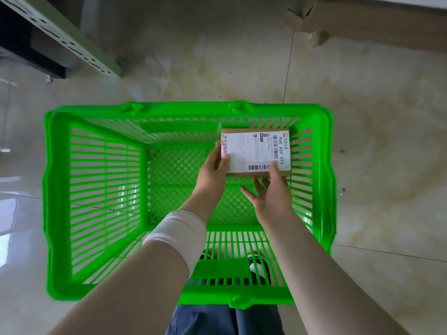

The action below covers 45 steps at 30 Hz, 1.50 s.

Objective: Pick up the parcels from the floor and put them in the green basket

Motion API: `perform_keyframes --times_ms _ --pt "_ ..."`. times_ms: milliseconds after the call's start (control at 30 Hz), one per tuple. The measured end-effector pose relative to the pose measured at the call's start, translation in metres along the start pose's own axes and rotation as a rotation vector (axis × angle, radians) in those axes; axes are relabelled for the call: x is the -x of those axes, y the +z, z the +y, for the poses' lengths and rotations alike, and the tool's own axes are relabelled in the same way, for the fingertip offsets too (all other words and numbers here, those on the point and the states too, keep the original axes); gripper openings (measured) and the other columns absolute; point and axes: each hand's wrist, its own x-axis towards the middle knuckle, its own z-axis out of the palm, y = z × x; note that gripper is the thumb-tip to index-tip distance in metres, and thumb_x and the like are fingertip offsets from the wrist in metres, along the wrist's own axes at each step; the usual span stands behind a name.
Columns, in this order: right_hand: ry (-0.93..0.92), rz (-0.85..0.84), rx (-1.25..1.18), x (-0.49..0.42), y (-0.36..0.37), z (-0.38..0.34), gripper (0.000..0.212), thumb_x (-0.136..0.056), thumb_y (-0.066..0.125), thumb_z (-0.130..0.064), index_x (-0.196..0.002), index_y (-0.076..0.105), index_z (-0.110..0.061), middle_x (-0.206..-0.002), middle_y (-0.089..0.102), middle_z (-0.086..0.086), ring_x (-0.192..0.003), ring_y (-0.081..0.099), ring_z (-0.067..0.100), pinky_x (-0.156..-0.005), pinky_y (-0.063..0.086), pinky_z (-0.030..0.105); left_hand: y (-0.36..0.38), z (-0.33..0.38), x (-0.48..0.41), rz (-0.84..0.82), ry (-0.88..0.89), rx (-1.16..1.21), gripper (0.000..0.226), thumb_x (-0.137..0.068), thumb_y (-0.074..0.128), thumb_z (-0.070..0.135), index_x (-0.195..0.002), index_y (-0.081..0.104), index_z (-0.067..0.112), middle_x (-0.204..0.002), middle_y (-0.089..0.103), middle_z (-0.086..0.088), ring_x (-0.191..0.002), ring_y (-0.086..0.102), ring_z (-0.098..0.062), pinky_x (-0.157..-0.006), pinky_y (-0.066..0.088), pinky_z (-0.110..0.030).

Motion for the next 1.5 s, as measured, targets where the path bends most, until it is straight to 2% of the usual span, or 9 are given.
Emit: perform_keyframes --times_ms 167,300,400,667,800,867,1000,1200,1500 --pt "0.078 0.037 0.018 0.054 -0.011 -0.014 0.074 -0.086 0.056 -0.047 -0.147 0.024 -0.02 -0.145 0.035 0.011 -0.129 0.042 0.026 -0.102 0.042 0.049 -0.005 0.024 0.048 0.098 -0.106 -0.054 0.057 -0.099 0.035 0.033 -0.15 0.014 0.019 -0.158 0.021 0.002 -0.145 0.021 -0.017 -0.115 0.017 -0.028" --pt "0.084 -0.011 0.07 0.149 -0.026 -0.029 0.062 -0.092 0.046 -0.045 -0.146 0.027 -0.021 -0.152 0.031 0.01 -0.138 0.035 0.026 -0.109 0.031 0.048 -0.005 0.06 0.132 -0.023 -0.111 -0.248 0.05 -0.1 0.03 0.028 -0.149 0.023 0.018 -0.157 0.023 0.001 -0.144 0.024 -0.015 -0.107 0.025 -0.019" --pt "0.022 -0.022 0.09 0.216 -0.048 -0.041 0.056 -0.093 0.043 -0.045 -0.142 0.036 -0.019 -0.151 0.036 0.006 -0.137 0.036 0.023 -0.11 0.031 0.045 0.002 0.088 0.192 -0.065 -0.08 -0.261 0.051 -0.099 0.034 0.028 -0.148 0.025 0.018 -0.155 0.03 -0.001 -0.141 0.031 -0.018 -0.108 0.026 -0.022" --pt "-0.141 0.007 -0.123 0.309 -0.142 -0.057 0.043 -0.095 0.043 -0.041 -0.131 0.045 -0.018 -0.139 0.05 0.007 -0.117 0.05 0.017 -0.104 0.037 0.034 0.054 0.105 0.312 -0.239 -0.016 -0.347 0.051 -0.1 0.034 0.025 -0.148 0.024 0.013 -0.157 0.023 0.0 -0.144 0.024 -0.015 -0.103 0.021 -0.014" --pt "-0.16 0.028 -0.219 0.337 -0.214 -0.053 0.055 -0.094 0.042 -0.043 -0.14 0.039 -0.012 -0.141 0.048 0.005 -0.128 0.047 0.02 -0.107 0.035 0.032 0.096 0.085 0.369 -0.325 -0.008 -0.464 0.05 -0.1 0.033 0.029 -0.147 0.027 0.015 -0.156 0.026 -0.001 -0.143 0.028 -0.017 -0.109 0.022 -0.021" --pt "-0.164 0.053 -0.27 0.35 -0.259 -0.053 0.056 -0.094 0.043 -0.044 -0.14 0.039 -0.011 -0.14 0.05 0.004 -0.129 0.047 0.02 -0.109 0.035 0.033 0.124 0.074 0.402 -0.408 0.02 -0.493 0.049 -0.1 0.029 0.03 -0.147 0.026 0.015 -0.156 0.026 -0.002 -0.143 0.027 -0.019 -0.11 0.023 -0.025" --pt "-0.181 0.108 -0.354 0.365 -0.362 -0.053 0.056 -0.094 0.044 -0.043 -0.139 0.039 -0.011 -0.139 0.051 0.004 -0.129 0.047 0.02 -0.111 0.034 0.034 0.194 0.041 0.469 -0.465 -0.003 -0.521 0.051 -0.099 0.034 0.031 -0.148 0.026 0.018 -0.155 0.028 0.004 -0.141 0.029 -0.014 -0.105 0.022 -0.018" --pt "-0.253 0.158 -0.452 0.388 -0.54 -0.058 0.05 -0.094 0.045 -0.039 -0.138 0.042 -0.014 -0.138 0.051 0.003 -0.128 0.047 0.019 -0.111 0.033 0.034 0.32 -0.023 0.571 -0.564 -0.028 -0.581 0.053 -0.099 0.03 0.037 -0.147 0.025 0.016 -0.155 0.028 -0.001 -0.142 0.028 -0.018 -0.116 0.022 -0.032" --pt "-0.348 0.282 -0.494 0.392 -0.729 -0.145 0.051 -0.093 0.047 -0.039 -0.137 0.043 -0.015 -0.138 0.052 0.002 -0.128 0.047 0.018 -0.113 0.032 0.035 0.507 -0.047 0.66 -0.724 0.027 -0.57 0.054 -0.097 0.032 0.04 -0.147 0.027 0.021 -0.153 0.031 0.004 -0.14 0.032 -0.016 -0.118 0.021 -0.034"
